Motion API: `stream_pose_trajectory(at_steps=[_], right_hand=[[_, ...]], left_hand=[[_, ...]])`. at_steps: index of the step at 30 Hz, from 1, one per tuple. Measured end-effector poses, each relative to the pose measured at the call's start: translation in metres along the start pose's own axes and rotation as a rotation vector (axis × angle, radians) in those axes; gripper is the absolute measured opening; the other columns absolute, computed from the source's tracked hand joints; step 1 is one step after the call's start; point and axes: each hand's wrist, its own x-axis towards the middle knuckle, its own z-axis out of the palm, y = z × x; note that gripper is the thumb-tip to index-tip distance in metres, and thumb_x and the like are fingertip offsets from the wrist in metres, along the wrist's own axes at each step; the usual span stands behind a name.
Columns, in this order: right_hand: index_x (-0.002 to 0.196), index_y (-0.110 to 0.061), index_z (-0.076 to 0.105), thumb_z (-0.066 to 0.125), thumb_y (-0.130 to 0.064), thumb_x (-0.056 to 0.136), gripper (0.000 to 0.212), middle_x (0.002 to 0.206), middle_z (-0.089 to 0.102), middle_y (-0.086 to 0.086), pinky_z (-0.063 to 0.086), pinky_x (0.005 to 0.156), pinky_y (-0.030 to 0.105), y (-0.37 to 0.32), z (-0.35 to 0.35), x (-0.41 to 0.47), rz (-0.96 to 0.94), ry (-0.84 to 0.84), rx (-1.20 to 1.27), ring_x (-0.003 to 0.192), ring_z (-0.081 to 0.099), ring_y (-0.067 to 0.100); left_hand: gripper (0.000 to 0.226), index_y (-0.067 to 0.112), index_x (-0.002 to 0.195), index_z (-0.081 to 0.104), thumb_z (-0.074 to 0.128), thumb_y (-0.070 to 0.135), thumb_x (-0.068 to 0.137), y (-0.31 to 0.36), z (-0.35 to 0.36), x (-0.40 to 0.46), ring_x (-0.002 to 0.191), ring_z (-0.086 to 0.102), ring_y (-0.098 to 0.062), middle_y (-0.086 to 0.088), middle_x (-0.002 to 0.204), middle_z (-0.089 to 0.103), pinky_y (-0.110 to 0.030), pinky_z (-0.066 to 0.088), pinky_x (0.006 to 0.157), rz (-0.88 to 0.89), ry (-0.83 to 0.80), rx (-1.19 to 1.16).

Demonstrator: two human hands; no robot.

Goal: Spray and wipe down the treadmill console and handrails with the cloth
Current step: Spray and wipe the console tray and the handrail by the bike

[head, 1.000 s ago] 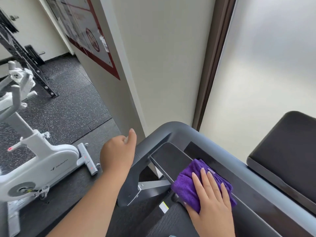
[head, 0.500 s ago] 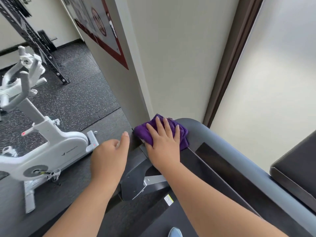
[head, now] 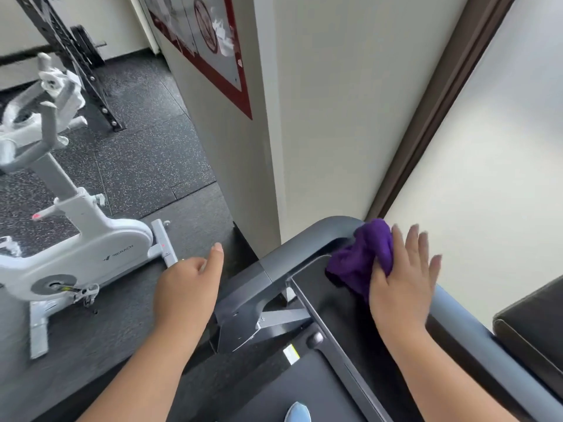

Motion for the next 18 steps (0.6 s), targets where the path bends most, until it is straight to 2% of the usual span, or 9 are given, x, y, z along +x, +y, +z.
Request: stream_pose_trajectory(at_steps=[2, 7, 11, 13, 14, 15, 16, 17, 18], right_hand=[[0.162, -0.018, 0.030, 0.053, -0.021, 0.097, 0.068, 0.172, 0.017, 0.012, 0.000, 0.130, 0.047, -0.033, 0.023, 0.019, -0.006, -0.035, 0.021, 0.160, 0.008, 0.027], [0.142, -0.021, 0.058, 0.053, -0.031, 0.085, 0.058, 0.166, 0.037, 0.004, 0.015, 0.128, 0.050, -0.100, 0.072, -0.017, -0.347, -0.195, 0.091, 0.157, 0.022, 0.026], [0.151, -0.024, 0.051, 0.056, -0.032, 0.087, 0.065, 0.167, 0.034, -0.007, 0.012, 0.129, 0.045, -0.080, 0.069, -0.089, -0.707, -0.325, 0.116, 0.159, 0.019, 0.017], [0.149, -0.030, 0.053, 0.056, -0.025, 0.089, 0.060, 0.162, 0.036, -0.017, 0.013, 0.128, 0.040, -0.061, 0.055, -0.104, -0.562, -0.364, 0.227, 0.156, 0.025, 0.013], [0.143, -0.035, 0.058, 0.055, -0.021, 0.092, 0.053, 0.156, 0.045, -0.020, 0.022, 0.127, 0.041, -0.058, 0.042, -0.103, -0.344, -0.427, 0.380, 0.151, 0.037, 0.015], [0.134, -0.039, 0.065, 0.053, -0.018, 0.096, 0.045, 0.141, 0.062, -0.020, 0.038, 0.119, 0.045, -0.058, 0.024, -0.097, -0.104, -0.493, 0.561, 0.138, 0.055, 0.019], [0.119, -0.039, 0.072, 0.052, -0.017, 0.098, 0.037, 0.116, 0.075, -0.016, 0.056, 0.101, 0.048, -0.059, 0.006, -0.085, 0.104, -0.524, 0.748, 0.114, 0.070, 0.021], [0.103, -0.037, 0.076, 0.052, -0.015, 0.098, 0.033, 0.091, 0.077, -0.013, 0.063, 0.079, 0.043, -0.061, -0.015, -0.070, 0.252, -0.449, 0.873, 0.089, 0.075, 0.018], [0.088, -0.033, 0.076, 0.054, -0.013, 0.098, 0.031, 0.075, 0.072, -0.012, 0.059, 0.066, 0.035, -0.063, -0.036, -0.053, 0.336, -0.334, 0.928, 0.073, 0.069, 0.014]], left_hand=[[0.075, -0.001, 0.068, 0.064, 0.037, 0.061, 0.101, 0.000, 0.002, -0.003, 0.064, 0.063, -0.033, -0.015, 0.062, 0.067, -0.046, 0.053, 0.064, -0.020, 0.007, 0.000], [0.075, 0.005, 0.061, 0.064, 0.036, 0.064, 0.098, 0.000, 0.009, -0.012, 0.064, 0.063, -0.031, -0.009, 0.058, 0.065, -0.047, 0.056, 0.067, -0.018, 0.033, -0.010], [0.075, 0.005, 0.060, 0.064, 0.035, 0.064, 0.097, -0.009, 0.009, -0.012, 0.065, 0.063, -0.031, -0.008, 0.059, 0.066, -0.046, 0.055, 0.069, -0.023, 0.040, -0.001], [0.076, 0.005, 0.060, 0.064, 0.035, 0.065, 0.097, -0.016, 0.005, -0.013, 0.064, 0.063, -0.030, -0.009, 0.058, 0.066, -0.046, 0.055, 0.068, -0.033, 0.044, -0.011], [0.076, 0.004, 0.060, 0.063, 0.036, 0.064, 0.097, -0.019, 0.003, -0.013, 0.064, 0.063, -0.031, -0.010, 0.058, 0.066, -0.046, 0.055, 0.068, -0.043, 0.048, -0.014], [0.075, 0.004, 0.061, 0.063, 0.037, 0.064, 0.098, -0.023, 0.001, -0.013, 0.065, 0.063, -0.031, -0.010, 0.059, 0.066, -0.046, 0.055, 0.068, -0.055, 0.053, -0.011], [0.076, 0.004, 0.062, 0.064, 0.036, 0.064, 0.098, -0.026, -0.001, -0.013, 0.065, 0.063, -0.031, -0.011, 0.059, 0.066, -0.047, 0.056, 0.068, -0.072, 0.057, -0.007], [0.077, 0.003, 0.062, 0.064, 0.035, 0.065, 0.097, -0.030, -0.002, -0.015, 0.065, 0.063, -0.032, -0.011, 0.060, 0.066, -0.047, 0.056, 0.069, -0.090, 0.058, -0.005], [0.078, 0.002, 0.063, 0.064, 0.034, 0.066, 0.096, -0.033, -0.003, -0.017, 0.065, 0.063, -0.032, -0.012, 0.060, 0.067, -0.048, 0.056, 0.069, -0.104, 0.054, -0.008]])
